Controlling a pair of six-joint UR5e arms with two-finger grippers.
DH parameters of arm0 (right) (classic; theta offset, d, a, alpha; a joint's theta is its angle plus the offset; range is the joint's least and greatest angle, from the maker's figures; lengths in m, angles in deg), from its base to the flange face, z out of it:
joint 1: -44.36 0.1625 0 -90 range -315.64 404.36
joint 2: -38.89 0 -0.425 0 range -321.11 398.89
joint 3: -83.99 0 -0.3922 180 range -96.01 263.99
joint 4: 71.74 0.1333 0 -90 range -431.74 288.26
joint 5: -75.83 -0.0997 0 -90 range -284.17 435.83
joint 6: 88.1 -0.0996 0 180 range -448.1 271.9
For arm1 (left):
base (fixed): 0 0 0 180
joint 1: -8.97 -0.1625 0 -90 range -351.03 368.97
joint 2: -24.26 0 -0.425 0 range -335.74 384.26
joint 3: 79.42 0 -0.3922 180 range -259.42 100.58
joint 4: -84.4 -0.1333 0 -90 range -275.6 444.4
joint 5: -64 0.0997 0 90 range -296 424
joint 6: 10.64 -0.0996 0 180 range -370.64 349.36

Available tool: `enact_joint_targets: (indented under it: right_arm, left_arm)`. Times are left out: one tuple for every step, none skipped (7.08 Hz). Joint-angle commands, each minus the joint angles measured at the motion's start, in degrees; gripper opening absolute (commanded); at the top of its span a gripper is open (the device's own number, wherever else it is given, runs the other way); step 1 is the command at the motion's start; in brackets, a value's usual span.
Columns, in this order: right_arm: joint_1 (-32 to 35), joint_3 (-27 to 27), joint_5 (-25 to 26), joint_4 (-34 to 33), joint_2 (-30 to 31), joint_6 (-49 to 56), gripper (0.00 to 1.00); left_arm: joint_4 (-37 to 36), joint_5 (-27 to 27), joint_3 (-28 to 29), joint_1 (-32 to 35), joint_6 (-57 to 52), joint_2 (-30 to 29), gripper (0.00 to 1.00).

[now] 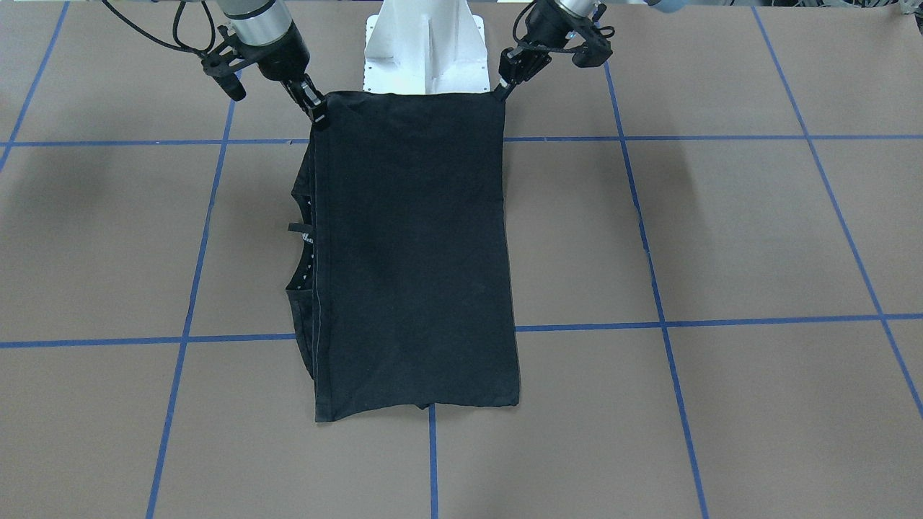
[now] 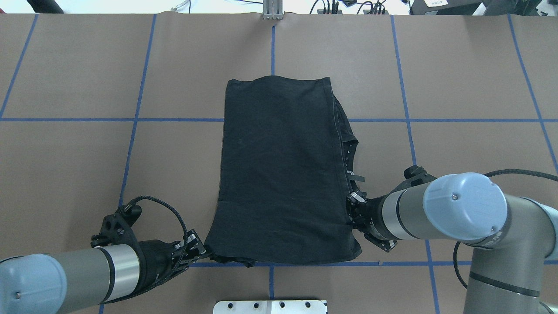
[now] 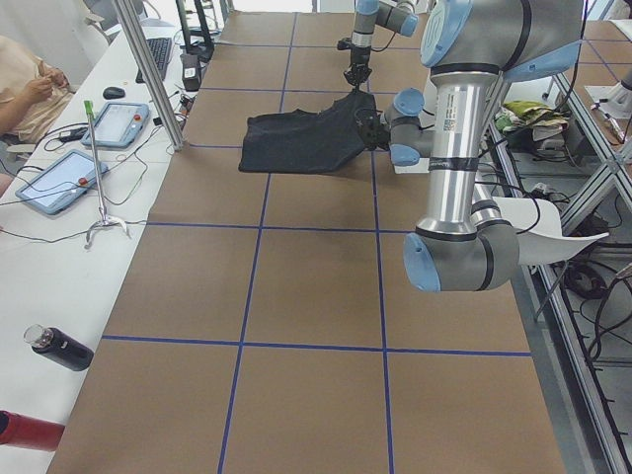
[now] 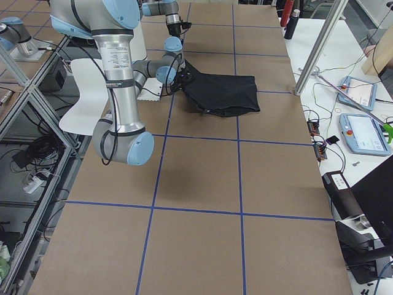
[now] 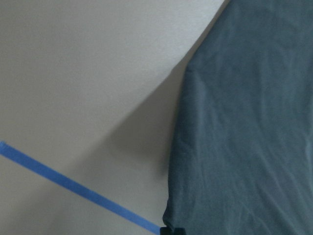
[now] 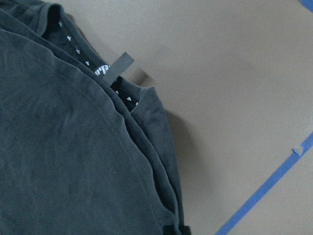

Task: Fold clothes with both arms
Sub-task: 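Lift the near end with both grippers and fold it toward the far end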

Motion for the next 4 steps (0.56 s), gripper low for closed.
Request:
enact_joint_targets:
  right_arm:
    - [5.7, -0.2, -5.8, 0.1, -0.7, 1.4, 0.0]
    - [9.5, 0.9, -7.2, 0.0, -1.5, 3.6, 0.0]
    - [13.7, 5.1, -11.0, -0.1, -4.6, 4.0, 0.0]
    - [17.4, 10.5, -15.0, -0.2, -9.0, 5.5, 0.0]
  left_arm:
    - [-3.5, -0.6, -2.5, 5.3, -1.0, -2.6, 0.0]
    - [-4.7, -6.3, 0.2, 12.7, -5.0, -7.5, 0.0]
    - [-7.6, -8.8, 5.7, 18.1, -6.2, -12.8, 0.0]
    - [-7.7, -9.2, 10.3, 21.9, -9.9, -16.4, 0.0]
